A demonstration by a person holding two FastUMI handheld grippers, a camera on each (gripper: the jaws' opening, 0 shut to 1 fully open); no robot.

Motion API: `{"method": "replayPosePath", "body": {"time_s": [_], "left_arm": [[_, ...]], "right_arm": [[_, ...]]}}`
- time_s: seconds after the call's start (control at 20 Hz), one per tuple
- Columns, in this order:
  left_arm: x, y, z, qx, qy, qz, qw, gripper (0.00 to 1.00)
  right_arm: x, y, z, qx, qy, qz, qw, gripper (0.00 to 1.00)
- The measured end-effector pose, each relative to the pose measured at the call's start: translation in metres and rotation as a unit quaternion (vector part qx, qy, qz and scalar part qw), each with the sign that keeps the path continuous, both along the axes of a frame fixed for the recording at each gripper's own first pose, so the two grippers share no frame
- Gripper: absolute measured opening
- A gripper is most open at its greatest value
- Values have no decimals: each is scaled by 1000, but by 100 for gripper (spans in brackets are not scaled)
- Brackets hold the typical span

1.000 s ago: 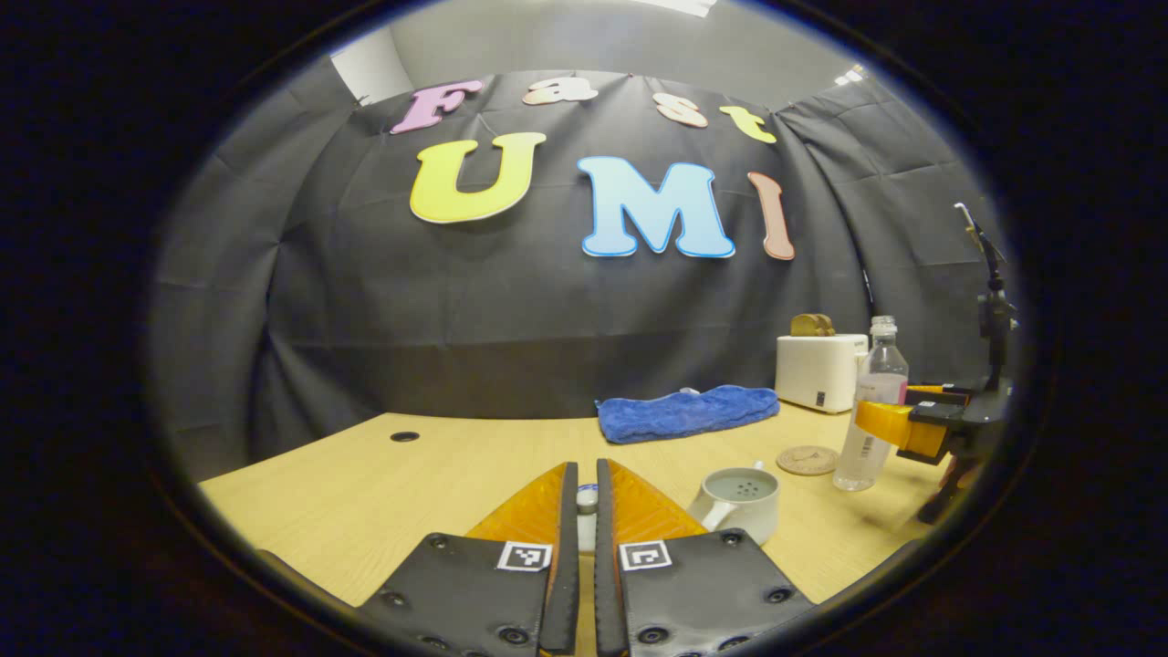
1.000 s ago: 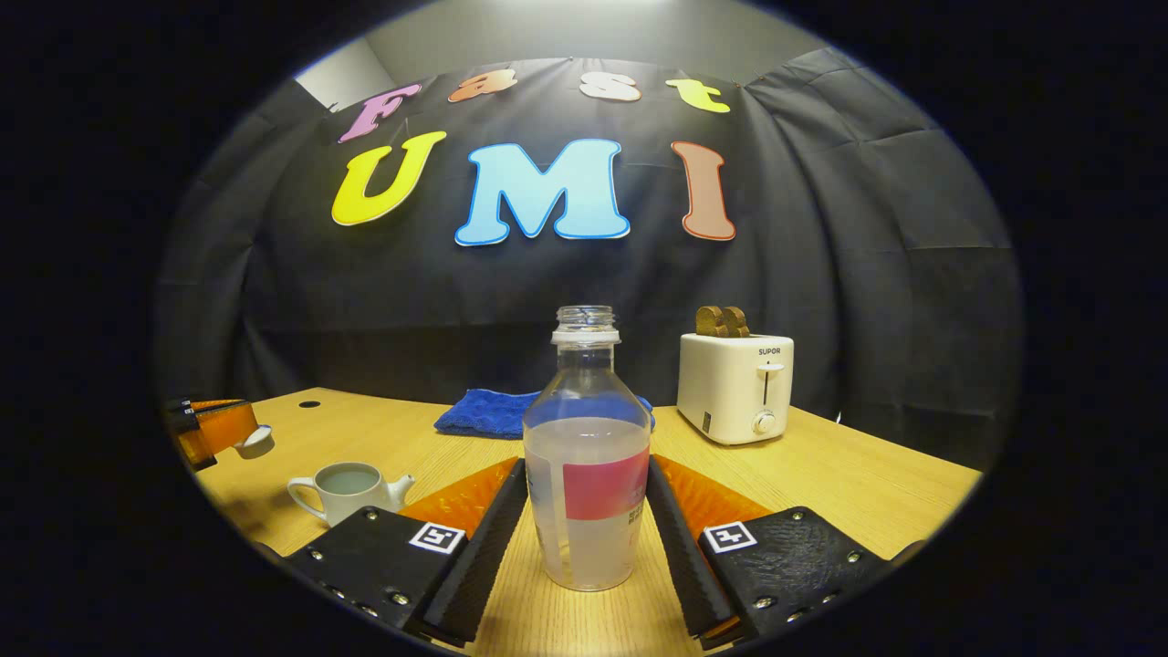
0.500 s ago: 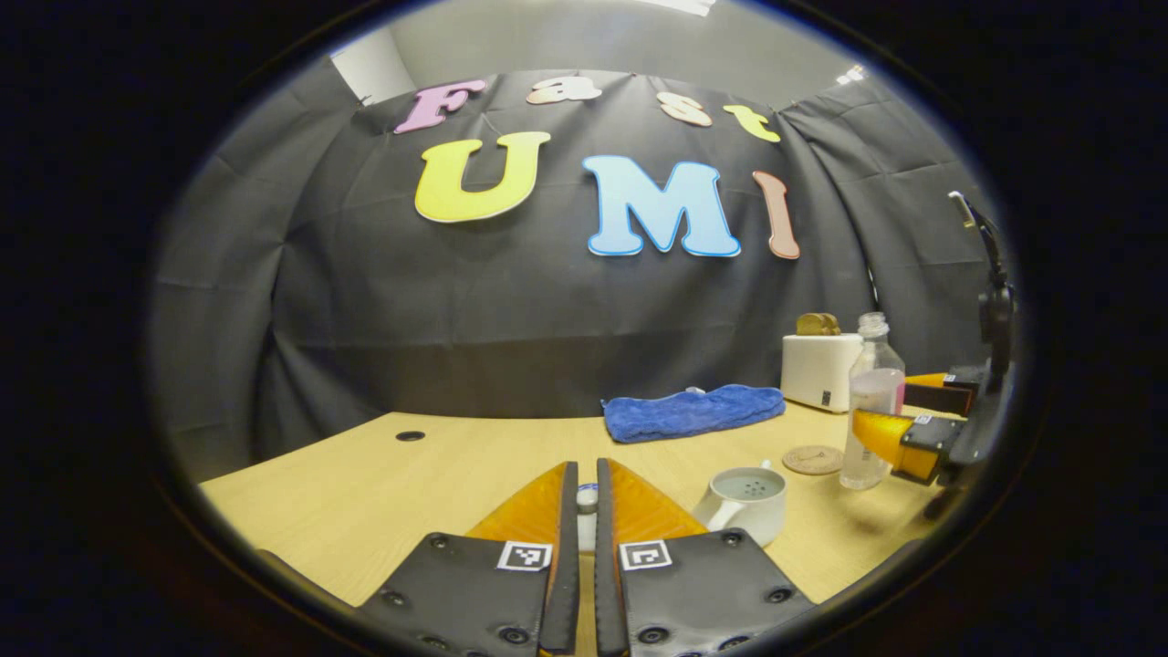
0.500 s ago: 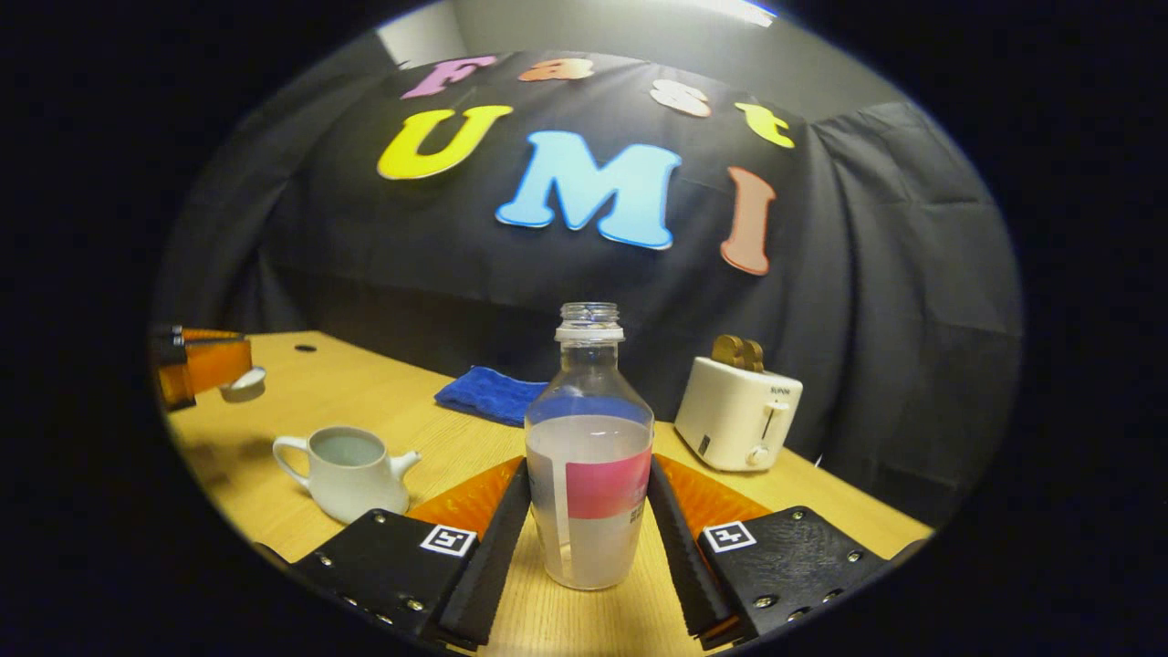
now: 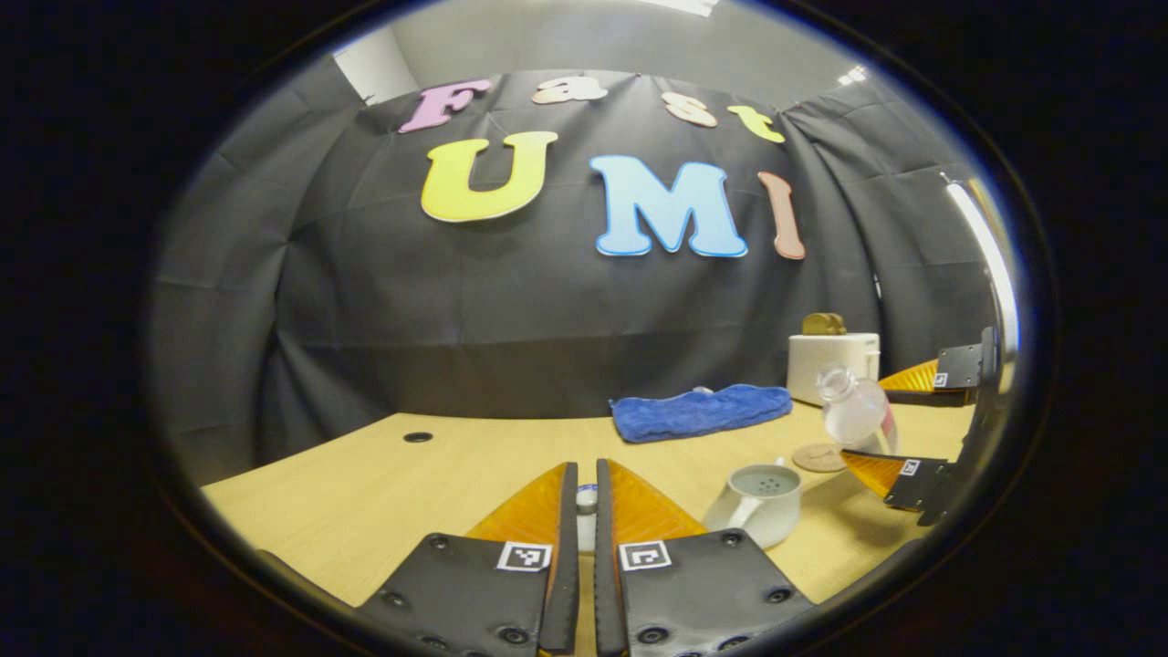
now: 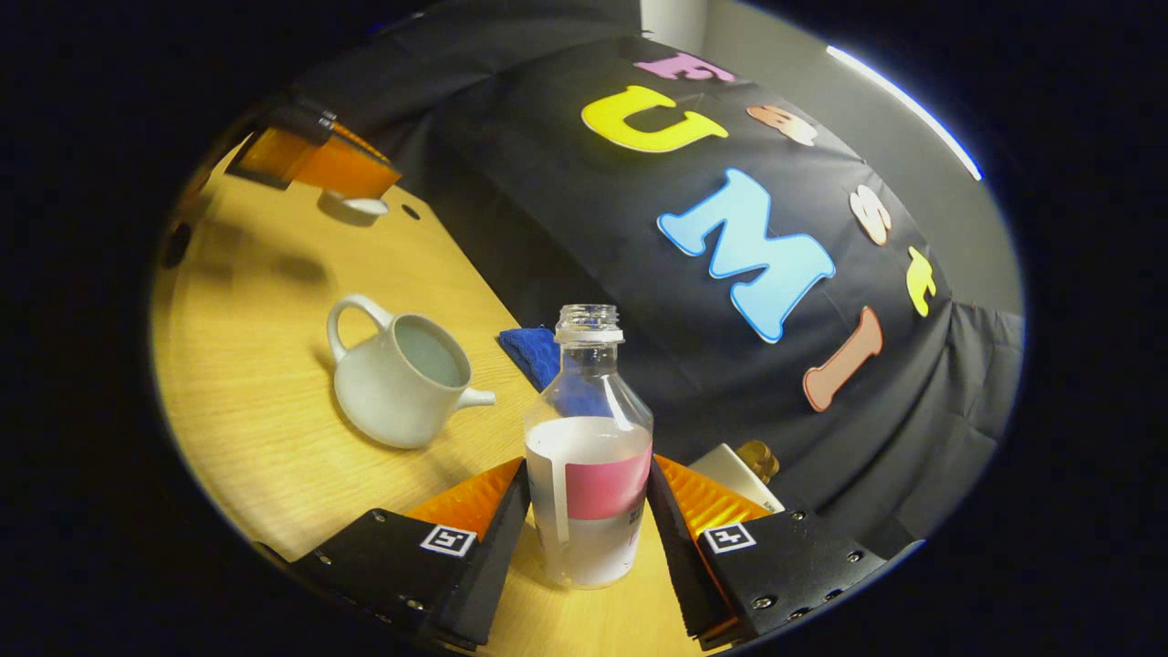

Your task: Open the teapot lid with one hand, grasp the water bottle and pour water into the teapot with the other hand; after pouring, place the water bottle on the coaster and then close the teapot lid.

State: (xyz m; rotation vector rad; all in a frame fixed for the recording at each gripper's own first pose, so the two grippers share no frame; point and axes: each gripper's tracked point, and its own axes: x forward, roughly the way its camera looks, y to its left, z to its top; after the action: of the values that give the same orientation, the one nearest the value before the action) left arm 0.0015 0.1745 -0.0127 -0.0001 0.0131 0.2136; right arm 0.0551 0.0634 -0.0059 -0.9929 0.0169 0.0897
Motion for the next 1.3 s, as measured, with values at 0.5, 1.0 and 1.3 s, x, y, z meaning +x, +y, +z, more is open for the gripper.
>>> {"method": "replayPosePath", "body": {"time_s": [0.5,1.0,1.3], "left_arm": [[0,-2,0,1,1,-5,1000,14],[0,-2,1,1,2,-6,1000,14],[0,-2,0,1,2,-5,1000,14]], "right_arm": [[10,11,18,-229,-34,46,972,75],[17,16,34,-376,-55,84,921,75],[15,20,41,-440,-73,102,889,75]]}}
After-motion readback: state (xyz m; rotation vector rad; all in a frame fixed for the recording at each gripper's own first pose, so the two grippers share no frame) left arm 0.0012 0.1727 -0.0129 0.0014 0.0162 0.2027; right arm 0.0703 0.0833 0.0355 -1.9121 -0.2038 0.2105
